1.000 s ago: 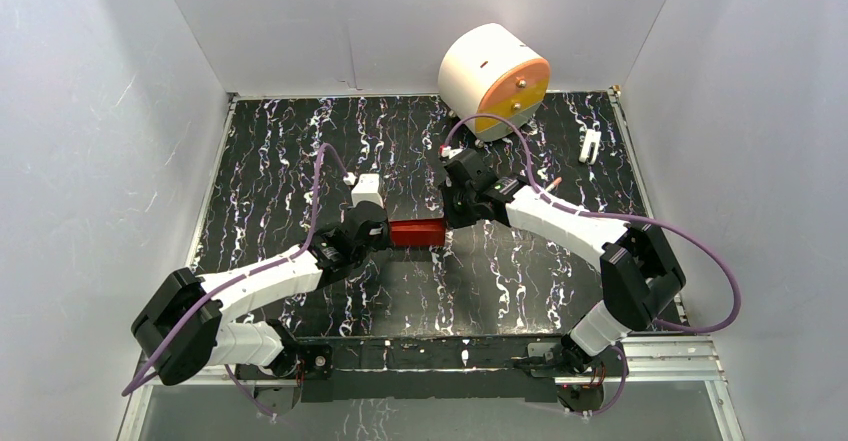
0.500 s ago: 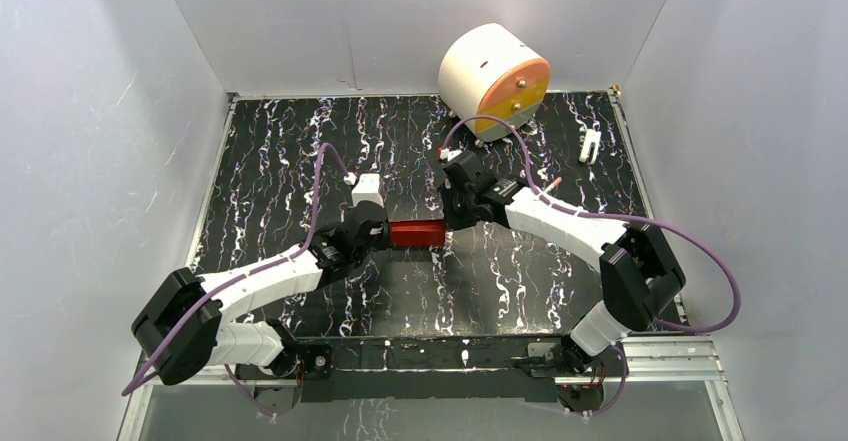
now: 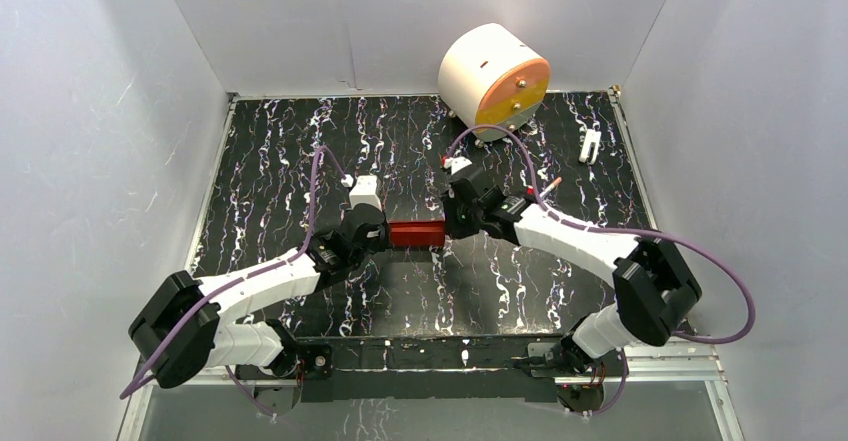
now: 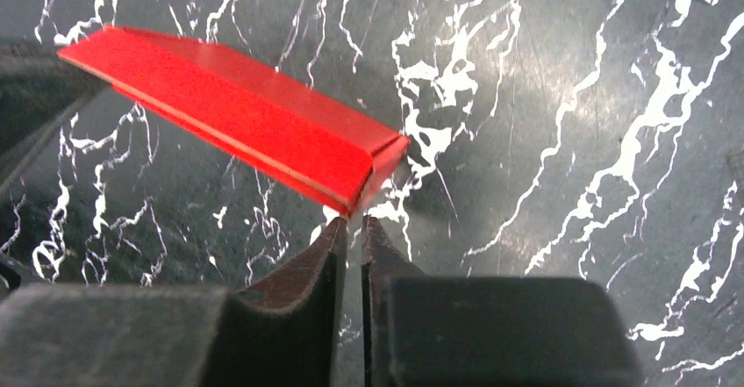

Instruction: Fold the paper box

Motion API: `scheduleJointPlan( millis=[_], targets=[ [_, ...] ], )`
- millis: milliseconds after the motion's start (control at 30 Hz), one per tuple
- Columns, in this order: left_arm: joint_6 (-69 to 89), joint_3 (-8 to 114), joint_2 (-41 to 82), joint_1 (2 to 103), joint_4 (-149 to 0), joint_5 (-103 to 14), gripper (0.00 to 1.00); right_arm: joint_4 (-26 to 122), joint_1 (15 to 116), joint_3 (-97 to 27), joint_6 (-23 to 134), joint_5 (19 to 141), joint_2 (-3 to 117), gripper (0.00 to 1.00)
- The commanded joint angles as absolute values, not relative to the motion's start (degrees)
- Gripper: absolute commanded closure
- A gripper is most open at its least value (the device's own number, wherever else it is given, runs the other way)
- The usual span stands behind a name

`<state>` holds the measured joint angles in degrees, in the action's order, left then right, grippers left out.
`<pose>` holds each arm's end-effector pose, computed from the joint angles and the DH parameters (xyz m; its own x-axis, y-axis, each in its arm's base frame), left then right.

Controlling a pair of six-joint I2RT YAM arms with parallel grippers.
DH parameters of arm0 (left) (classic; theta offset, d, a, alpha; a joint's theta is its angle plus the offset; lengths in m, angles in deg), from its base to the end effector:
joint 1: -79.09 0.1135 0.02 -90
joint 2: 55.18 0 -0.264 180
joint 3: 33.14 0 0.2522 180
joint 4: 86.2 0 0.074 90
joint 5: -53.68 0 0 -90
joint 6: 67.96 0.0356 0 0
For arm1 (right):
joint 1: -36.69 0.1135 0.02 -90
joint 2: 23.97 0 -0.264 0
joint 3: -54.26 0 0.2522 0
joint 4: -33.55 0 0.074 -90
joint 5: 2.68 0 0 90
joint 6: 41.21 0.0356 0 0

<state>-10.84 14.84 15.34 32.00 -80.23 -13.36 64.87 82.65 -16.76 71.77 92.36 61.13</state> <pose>0.1863 -0.1800 0.2147 -0.5123 -0.1830 -0.8391 0.1939 0.9271 -0.3207 0.2240 0.2271 0.2372 -0.7185 -0.1836 -0.6709 -0.4265 0.8782 0.2165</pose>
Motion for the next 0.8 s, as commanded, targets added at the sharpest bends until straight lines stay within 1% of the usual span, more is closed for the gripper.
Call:
scheduleJointPlan(
  millis=[0,133,200,267,333,433,767],
  targets=[
    [-10.4,12.09,16.53,31.74,-74.02,-14.4,1.0,60.44,83.06,-13.7,72.28,92.02,55.01,0.73],
    [-10.17,12.18,16.53,31.8,-74.02,-14.09,1.0,56.42,82.27,-12.6,75.03,90.78,50.7,0.51],
    [-10.1,12.26,16.62,31.75,-74.02,-14.0,1.0,54.78,81.1,-11.67,77.58,90.45,49.57,0.45],
    [-10.04,12.2,16.7,31.79,-74.15,-13.91,1.0,52.36,79.97,-9.99,80.84,90.69,48.53,0.42],
    [-10.04,12.1,16.71,31.72,-74.15,-13.91,1.0,49.63,78.88,-8.18,84.0,90.7,47.94,0.4],
    [-10.11,12.0,16.79,31.76,-74.41,-13.98,1.0,46.54,78.04,-6.81,87.07,90.95,48.65,0.4],
    [-10.04,11.66,16.89,31.79,-75.26,-14.26,1.0,39.71,76.74,-3.27,91.77,91.1,51.62,0.45]
  ],
)
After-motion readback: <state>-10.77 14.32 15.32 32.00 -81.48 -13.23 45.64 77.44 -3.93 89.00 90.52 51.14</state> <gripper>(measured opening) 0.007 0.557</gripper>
